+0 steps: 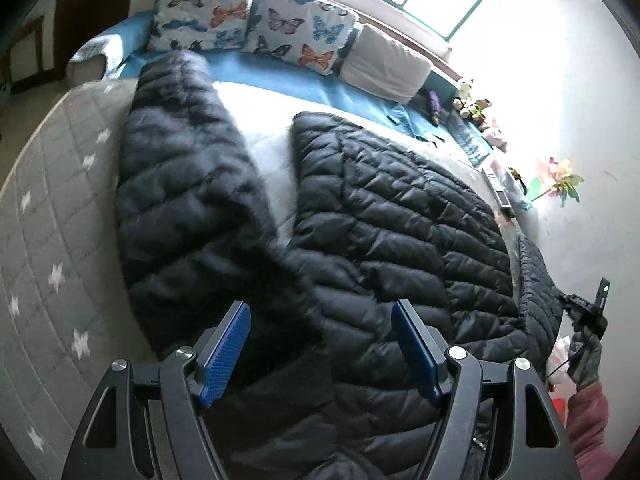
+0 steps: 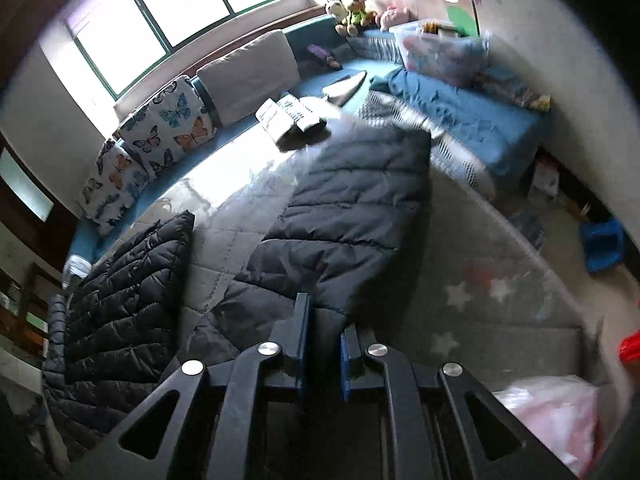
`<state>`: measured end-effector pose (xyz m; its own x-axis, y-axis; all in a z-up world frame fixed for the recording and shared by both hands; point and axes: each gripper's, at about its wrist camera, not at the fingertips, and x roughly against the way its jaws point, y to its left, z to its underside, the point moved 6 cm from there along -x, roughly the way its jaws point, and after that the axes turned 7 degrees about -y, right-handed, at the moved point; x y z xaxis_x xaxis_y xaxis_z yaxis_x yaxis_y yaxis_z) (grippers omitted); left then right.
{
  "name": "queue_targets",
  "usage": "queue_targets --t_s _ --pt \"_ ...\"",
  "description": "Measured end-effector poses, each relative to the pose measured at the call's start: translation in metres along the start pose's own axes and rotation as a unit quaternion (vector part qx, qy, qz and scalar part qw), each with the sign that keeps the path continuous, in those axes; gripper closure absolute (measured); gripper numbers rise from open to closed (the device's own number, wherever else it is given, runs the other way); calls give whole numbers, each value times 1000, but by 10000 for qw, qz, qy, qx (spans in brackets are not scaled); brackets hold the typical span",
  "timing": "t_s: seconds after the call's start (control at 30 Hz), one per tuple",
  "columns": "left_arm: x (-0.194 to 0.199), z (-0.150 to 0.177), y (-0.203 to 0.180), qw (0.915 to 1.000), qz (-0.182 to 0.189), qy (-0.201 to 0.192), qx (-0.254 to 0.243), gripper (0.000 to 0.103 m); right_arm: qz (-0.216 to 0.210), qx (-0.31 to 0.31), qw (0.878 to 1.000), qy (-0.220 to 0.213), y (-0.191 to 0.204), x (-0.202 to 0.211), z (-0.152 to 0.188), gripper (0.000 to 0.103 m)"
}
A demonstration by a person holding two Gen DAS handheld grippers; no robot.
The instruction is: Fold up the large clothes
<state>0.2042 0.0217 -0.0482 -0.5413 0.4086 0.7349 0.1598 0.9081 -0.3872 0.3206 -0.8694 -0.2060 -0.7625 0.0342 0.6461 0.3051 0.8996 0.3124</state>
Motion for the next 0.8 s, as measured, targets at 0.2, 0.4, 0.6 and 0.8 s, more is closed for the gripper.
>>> queue_targets --t_s 0.2,0.4,0.6,0.8 --pt "-15 -40 -27 9992 192 -12 -345 23 171 1090 9939 16 57 29 -21 69" --pt "-63 -67 -24 9993 152 266 -210 23 1061 1388 9839 373 44 18 -16 59" --pt "-109 -76 -12 9982 188 565 114 23 1161 1076 9873 146 19 42 -25 59" --pt "-133 -84 -10 9986 11 534 48 23 -431 1320 9887 559 94 26 -12 58"
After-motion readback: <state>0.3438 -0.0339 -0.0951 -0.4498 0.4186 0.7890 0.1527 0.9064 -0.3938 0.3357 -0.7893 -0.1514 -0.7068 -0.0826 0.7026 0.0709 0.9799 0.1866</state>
